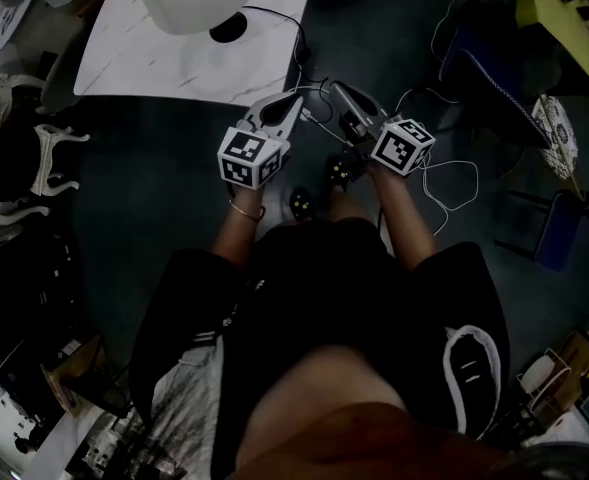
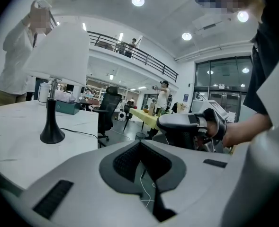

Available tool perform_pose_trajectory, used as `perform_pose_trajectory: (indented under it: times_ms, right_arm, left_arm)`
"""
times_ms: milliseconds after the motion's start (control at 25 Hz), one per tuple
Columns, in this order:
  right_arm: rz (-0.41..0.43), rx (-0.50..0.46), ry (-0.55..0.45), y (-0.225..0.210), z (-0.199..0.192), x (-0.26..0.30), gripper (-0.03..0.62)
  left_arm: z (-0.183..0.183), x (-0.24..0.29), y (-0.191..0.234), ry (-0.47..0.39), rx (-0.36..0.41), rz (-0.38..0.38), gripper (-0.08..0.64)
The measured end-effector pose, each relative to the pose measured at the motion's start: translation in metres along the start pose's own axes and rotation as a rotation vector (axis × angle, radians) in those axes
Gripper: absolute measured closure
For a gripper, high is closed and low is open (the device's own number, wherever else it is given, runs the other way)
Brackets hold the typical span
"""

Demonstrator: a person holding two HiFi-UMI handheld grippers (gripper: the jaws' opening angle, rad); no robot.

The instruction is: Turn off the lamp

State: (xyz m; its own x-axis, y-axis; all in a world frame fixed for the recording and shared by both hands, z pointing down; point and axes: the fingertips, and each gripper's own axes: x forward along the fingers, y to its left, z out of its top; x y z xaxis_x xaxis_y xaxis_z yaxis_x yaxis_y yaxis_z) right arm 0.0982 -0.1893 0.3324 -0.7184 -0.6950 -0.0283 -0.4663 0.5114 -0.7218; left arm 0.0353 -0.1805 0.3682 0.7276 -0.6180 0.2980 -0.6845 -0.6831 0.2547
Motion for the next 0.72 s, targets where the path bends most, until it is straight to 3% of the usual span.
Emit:
perform_pose_trajectory:
  times_ms: [720]
  right_arm:
    - [0.056,-0.163,-0.034,0.061,0.046,0.004,0.592]
  left_arm:
    - [0.07,-0.013,-0.018,-0.101,0.063,-0.019,0.554]
